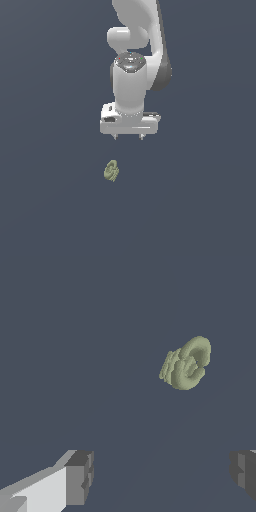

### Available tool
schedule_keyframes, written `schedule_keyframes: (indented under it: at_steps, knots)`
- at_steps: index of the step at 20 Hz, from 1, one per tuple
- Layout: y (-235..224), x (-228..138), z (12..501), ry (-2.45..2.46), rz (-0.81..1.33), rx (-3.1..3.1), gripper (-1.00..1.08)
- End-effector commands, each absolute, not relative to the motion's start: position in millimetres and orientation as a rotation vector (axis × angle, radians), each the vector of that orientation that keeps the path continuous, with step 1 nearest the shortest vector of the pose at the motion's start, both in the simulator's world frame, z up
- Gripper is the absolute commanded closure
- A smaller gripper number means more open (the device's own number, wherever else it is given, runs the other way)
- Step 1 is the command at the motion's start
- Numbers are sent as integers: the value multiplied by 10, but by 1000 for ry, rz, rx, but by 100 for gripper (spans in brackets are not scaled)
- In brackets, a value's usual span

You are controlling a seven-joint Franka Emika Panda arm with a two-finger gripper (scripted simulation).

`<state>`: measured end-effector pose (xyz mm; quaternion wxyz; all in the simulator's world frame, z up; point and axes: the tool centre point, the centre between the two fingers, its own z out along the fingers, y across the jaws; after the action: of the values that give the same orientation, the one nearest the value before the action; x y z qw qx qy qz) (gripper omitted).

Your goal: Pick up the object and move it to a goal position.

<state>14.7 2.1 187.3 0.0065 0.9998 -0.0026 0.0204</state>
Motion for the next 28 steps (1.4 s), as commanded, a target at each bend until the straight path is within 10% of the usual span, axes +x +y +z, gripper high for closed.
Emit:
schedule_keyframes:
  at_steps: [1, 28]
  knots:
    - [21, 147, 1873, -8, 64, 3128, -92]
    - [-10, 479, 1635, -202, 29, 3141, -92]
